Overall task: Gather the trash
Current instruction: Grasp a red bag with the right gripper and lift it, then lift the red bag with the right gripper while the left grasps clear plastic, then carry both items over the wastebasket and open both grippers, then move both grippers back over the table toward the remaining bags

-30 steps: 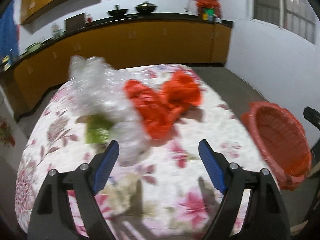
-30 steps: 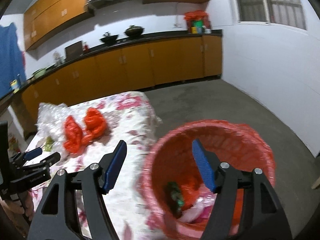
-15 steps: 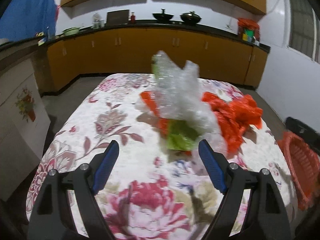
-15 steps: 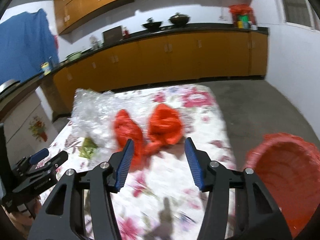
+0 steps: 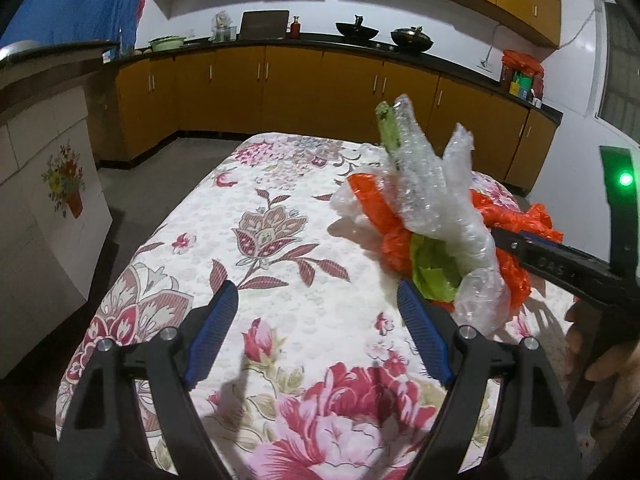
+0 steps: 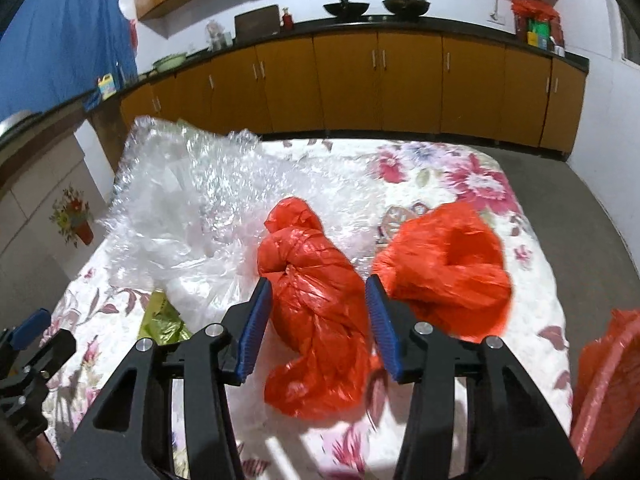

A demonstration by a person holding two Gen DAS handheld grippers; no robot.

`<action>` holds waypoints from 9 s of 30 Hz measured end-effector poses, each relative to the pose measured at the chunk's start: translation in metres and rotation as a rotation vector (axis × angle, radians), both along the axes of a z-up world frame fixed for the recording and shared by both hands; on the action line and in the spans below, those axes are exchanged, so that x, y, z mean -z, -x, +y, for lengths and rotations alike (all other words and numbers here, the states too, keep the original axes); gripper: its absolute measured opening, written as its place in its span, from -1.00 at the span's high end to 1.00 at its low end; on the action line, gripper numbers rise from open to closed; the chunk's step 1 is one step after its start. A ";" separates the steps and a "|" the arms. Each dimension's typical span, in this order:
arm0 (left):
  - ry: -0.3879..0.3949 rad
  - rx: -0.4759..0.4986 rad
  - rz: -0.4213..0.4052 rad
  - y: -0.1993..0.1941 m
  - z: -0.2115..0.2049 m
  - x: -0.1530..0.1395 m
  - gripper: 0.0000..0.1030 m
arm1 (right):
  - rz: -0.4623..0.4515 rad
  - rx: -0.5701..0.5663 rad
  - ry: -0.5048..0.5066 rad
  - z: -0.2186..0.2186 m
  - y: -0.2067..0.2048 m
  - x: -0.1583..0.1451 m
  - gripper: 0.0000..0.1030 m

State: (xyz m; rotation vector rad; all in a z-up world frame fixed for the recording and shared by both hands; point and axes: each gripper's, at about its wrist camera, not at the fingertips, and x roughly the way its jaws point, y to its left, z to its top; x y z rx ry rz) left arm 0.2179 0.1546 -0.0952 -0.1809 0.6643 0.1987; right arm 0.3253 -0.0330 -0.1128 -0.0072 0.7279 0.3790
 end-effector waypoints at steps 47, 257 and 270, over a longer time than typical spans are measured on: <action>-0.074 0.150 0.086 -0.095 -0.118 0.012 -0.47 | -0.069 0.203 -0.054 -0.128 0.086 -0.018 0.25; -0.110 0.159 0.022 0.002 -0.089 -0.006 -0.67 | -0.091 0.352 -0.118 -0.193 0.126 -0.041 -0.49; -0.062 -0.017 -0.010 0.006 -0.009 -0.012 -0.67 | -0.077 0.206 -0.089 -0.098 0.043 -0.038 -0.48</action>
